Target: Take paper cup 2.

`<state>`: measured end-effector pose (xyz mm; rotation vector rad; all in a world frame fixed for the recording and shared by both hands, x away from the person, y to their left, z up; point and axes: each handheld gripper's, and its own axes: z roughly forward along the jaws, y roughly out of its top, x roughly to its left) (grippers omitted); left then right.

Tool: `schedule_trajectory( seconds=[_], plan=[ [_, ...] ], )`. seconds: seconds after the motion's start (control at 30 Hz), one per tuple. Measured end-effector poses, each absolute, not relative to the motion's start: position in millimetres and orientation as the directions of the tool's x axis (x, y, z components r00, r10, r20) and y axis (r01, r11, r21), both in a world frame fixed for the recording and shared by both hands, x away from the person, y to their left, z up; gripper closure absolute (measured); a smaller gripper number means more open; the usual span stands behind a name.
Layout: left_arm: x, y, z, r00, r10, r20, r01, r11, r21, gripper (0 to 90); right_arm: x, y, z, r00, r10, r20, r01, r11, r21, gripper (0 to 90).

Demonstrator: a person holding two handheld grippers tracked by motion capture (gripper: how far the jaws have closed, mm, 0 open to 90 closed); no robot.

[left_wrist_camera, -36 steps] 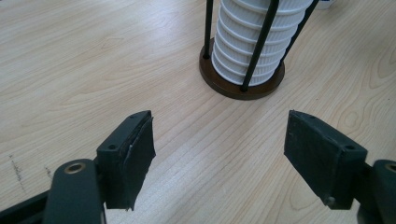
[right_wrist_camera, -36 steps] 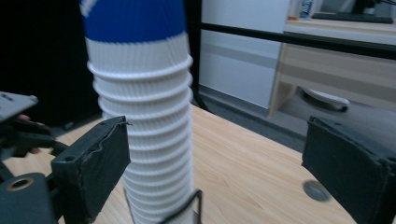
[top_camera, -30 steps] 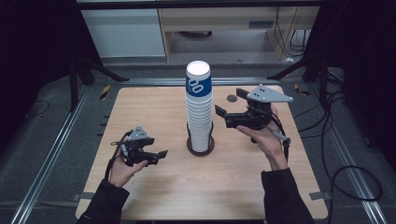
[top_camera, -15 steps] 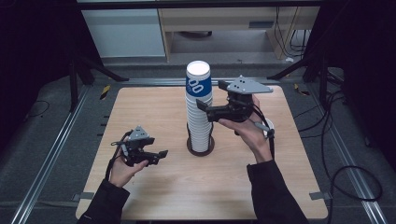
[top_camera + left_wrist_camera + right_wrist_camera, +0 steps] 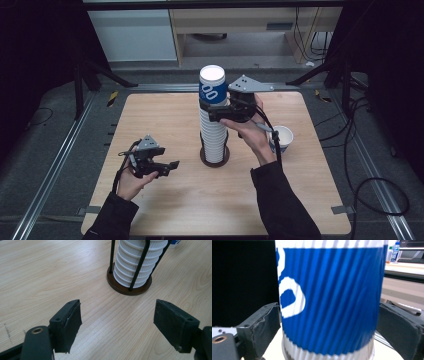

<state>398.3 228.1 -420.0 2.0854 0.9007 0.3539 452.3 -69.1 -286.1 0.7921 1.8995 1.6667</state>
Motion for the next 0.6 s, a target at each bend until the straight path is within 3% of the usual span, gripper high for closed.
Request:
schedule_trajectory(
  seconds=[0.27, 0.6],
  plan=[
    [398.1, 227.2, -420.5, 0.708, 0.704, -0.059, 0.476, -0.413, 0.776, 21.6, 456.0, -64.4, -288.6, -0.717, 0.697, 0.013, 0.12, 0.105, 0.987, 15.6],
    [398.6, 229.2, -420.0, 0.706, 0.706, -0.063, 0.479, -0.41, 0.776, 21.5, 453.9, -66.1, -282.3, -0.718, 0.696, 0.005, 0.104, 0.1, 0.99, 17.1]
  ],
)
